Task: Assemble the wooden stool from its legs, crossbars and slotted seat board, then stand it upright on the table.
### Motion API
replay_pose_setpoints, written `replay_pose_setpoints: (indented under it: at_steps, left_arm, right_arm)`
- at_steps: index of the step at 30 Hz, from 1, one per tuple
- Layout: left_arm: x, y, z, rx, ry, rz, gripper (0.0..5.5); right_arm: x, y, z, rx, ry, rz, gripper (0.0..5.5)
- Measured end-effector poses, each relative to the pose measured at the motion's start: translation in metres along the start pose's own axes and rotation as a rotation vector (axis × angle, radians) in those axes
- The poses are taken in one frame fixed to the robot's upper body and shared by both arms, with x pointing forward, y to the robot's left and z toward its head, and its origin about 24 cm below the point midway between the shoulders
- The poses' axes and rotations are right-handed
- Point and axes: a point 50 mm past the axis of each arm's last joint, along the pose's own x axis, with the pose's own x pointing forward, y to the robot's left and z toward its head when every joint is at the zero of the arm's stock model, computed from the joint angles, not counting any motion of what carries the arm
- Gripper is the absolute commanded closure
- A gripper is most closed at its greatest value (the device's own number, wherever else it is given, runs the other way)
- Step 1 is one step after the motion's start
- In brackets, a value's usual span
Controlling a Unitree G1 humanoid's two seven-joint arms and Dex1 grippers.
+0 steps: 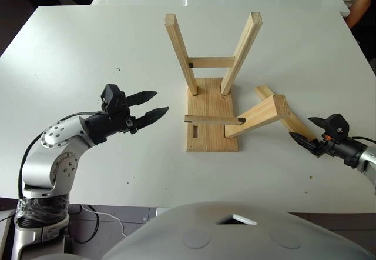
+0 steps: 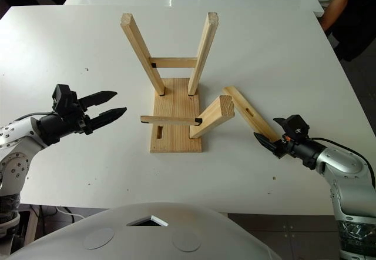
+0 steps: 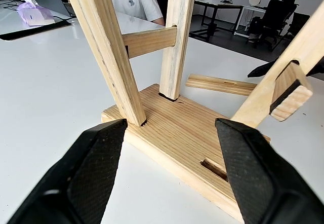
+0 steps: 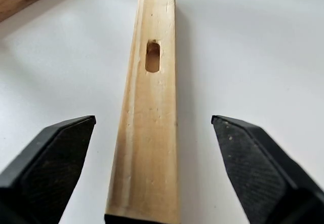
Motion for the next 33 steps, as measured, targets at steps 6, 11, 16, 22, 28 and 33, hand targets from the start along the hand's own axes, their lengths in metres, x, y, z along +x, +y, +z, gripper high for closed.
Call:
replay_pose_setpoints:
  at_steps: [6,11,16,22,28,33]
  left_arm:
    - [0.001,0.0,0.0,-0.003,-0.002,0.002,2.27]
    - [-0.001,0.002,0.002,-0.004,-0.02,0.028,2.27]
    - [-0.021,0.03,0.028,0.034,-0.115,0.182,2.27]
    - [-0.021,0.044,0.095,0.201,-0.224,0.254,2.27]
    - [0.04,0.007,0.149,0.263,-0.383,-0.005,2.27]
    - [0.074,-0.031,0.156,0.118,-0.492,-0.294,2.27]
  right_arm:
    - [0.004,-0.005,-0.011,0.002,0.029,-0.016,2.19]
    - [0.004,-0.004,-0.012,0.008,0.022,-0.002,2.96]
    - [0.007,0.001,-0.01,0.025,-0.006,-0.003,3.44]
    - [0.008,-0.017,0.019,0.022,-0.135,-0.07,3.44]
    - [-0.007,-0.033,0.101,0.063,-0.491,-0.066,3.44]
    - [-0.032,-0.01,0.164,0.08,-0.77,0.21,3.44]
